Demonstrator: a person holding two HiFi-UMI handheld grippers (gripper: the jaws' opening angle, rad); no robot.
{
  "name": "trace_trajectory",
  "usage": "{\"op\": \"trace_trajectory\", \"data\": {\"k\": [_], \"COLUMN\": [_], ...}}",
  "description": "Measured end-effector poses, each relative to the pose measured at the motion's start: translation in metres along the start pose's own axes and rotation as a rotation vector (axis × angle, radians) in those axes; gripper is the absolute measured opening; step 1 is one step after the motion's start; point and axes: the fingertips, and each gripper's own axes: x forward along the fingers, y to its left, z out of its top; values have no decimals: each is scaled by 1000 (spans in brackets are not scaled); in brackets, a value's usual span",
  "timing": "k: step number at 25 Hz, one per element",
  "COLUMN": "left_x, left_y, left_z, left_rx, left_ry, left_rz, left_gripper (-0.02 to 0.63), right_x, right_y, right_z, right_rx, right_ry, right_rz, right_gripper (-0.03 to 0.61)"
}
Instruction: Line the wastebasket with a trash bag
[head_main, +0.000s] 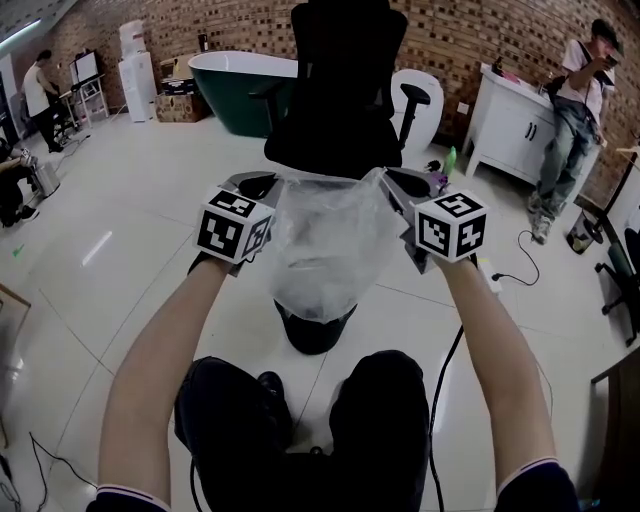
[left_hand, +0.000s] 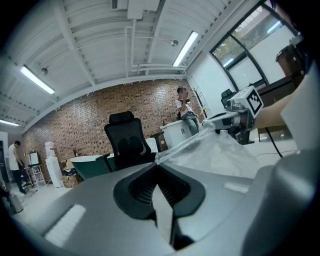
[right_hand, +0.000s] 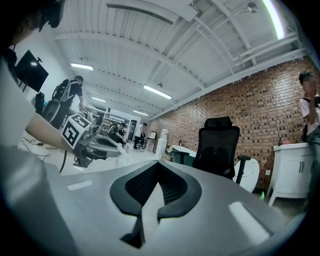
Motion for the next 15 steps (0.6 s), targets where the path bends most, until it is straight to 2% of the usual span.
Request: {"op": "trace_trajectory", "data": {"k": [10,15], "left_x": [21,32], "left_y": [-9,-11], "left_z": [-74,-98], "left_rx": [-55,-81], "left_ry": [116,141], "left_rz": [-32,-38], "left_gripper": [12,12], "right_x": [25,34], "right_y": [4,0], "right_z": [-75,-101], "right_rx": [71,89], "right_ry": [96,125], "right_rz": [29,38], "right_gripper": [2,2]}}
